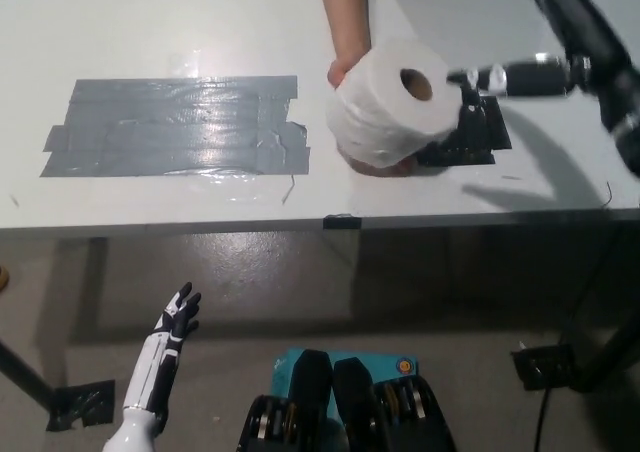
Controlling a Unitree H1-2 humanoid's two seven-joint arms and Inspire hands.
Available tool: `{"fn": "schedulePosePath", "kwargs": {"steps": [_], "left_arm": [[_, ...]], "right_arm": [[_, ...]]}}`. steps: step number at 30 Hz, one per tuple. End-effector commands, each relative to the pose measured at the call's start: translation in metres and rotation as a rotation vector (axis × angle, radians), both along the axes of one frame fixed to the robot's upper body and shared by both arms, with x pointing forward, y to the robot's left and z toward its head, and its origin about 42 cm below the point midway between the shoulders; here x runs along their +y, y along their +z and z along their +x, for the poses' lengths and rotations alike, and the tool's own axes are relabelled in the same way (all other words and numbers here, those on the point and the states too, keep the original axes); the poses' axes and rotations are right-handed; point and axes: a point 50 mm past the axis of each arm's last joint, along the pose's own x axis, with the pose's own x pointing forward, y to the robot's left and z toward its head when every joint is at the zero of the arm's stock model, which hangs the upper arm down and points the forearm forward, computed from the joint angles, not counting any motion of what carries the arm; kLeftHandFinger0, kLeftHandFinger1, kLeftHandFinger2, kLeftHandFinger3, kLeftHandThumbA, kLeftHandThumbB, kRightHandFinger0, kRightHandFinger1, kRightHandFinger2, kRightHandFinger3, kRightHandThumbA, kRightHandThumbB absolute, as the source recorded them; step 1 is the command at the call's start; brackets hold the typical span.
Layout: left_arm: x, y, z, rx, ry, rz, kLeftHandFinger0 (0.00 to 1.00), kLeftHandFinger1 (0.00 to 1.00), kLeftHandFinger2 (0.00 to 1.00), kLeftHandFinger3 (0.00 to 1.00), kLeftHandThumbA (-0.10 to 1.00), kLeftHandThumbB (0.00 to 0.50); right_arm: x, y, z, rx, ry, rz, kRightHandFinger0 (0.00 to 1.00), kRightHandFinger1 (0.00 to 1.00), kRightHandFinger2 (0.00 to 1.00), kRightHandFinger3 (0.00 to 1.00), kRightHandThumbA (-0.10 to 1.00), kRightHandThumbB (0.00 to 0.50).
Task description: A person hands over a roll of toilet paper to the robot , and the robot inserts its right thumb into the hole in the centre to grab the roll, and then places it on the balck area on the desk.
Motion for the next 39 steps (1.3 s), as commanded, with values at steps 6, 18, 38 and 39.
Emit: {"fn": "schedulePosePath", "kwargs": {"steps": [6, 18, 38, 39], "left_arm": [[0.0, 0.008, 0.001, -0.068, -0.009, 0.018, 1.0, 1.0, 1.0, 1.0, 1.0, 0.18], [-0.003, 0.008, 0.002, -0.086, -0.012, 0.02, 1.0, 1.0, 1.0, 1.0, 1.0, 0.211], [-0.008, 0.015, 0.006, -0.077, -0.037, 0.045, 1.0, 1.0, 1.0, 1.0, 1.0, 0.199], [-0.008, 0.015, 0.007, -0.082, -0.039, 0.044, 1.0, 1.0, 1.0, 1.0, 1.0, 0.195]], "right_arm": [[0.016, 0.05, 0.049, 0.097, 0.025, -0.111, 1.0, 1.0, 1.0, 1.0, 1.0, 0.423], [0.041, 0.054, 0.098, 0.201, -0.052, -0.305, 1.0, 1.0, 1.0, 1.0, 1.0, 0.454], [0.059, 0.031, 0.114, 0.212, -0.068, -0.443, 1.0, 1.0, 1.0, 1.0, 0.89, 0.365], [0.058, 0.03, 0.113, 0.214, -0.071, -0.45, 1.0, 1.0, 1.0, 1.0, 0.9, 0.366]]}}
